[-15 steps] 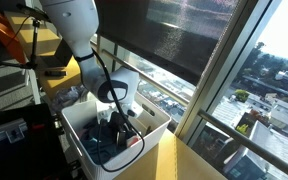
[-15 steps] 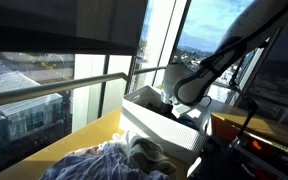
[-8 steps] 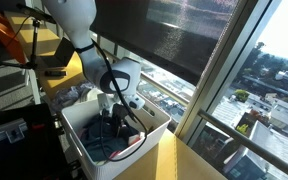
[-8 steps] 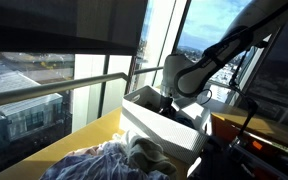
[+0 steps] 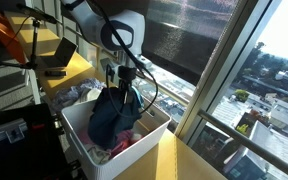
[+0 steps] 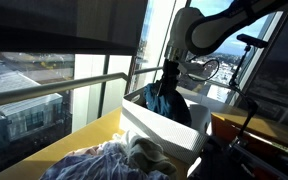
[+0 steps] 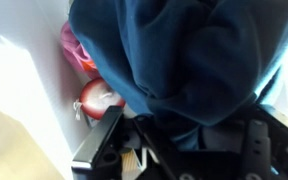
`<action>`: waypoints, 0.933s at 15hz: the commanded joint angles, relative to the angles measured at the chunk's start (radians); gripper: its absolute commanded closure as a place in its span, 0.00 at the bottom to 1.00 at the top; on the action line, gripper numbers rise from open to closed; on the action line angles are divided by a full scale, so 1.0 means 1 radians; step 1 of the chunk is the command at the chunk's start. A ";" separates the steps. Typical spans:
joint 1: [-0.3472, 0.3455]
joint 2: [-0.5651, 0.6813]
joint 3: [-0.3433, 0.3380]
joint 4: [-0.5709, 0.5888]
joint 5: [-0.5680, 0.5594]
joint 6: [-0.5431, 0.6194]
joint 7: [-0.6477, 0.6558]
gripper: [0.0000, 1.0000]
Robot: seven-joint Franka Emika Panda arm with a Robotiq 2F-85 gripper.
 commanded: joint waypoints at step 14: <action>0.153 -0.179 0.338 0.280 -0.092 -0.275 0.173 1.00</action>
